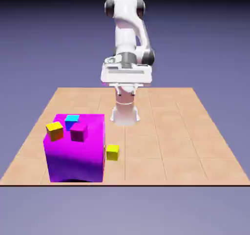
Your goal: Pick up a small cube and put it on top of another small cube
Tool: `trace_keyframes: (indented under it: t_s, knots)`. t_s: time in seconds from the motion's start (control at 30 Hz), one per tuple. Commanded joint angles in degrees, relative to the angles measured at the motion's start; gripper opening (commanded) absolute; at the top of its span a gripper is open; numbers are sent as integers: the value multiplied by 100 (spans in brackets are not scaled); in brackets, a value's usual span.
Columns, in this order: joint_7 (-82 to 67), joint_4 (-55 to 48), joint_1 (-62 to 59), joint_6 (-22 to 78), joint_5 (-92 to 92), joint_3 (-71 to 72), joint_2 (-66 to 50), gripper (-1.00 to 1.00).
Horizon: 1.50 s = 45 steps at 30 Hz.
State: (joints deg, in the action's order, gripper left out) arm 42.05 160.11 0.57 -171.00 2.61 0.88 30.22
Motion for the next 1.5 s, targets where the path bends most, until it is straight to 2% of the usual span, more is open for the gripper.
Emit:
trace_keyframes:
  t_s: [0.0,0.87,1.03,1.07,1.23,1.47]
  knots:
    - [-34,-74,-9,250,217,73,-203,0]
    - [-904,-1980,-254,6701,5825,1959,-5442,0]
    - [-463,-1970,-470,6276,6644,1482,-6048,0]
    - [-463,-1970,-470,6276,6644,1482,-6049,-100]
    - [-848,-2072,-246,6748,5649,2085,-5404,-100]
    - [-1146,-3515,-338,7802,4503,2005,-5368,-100]
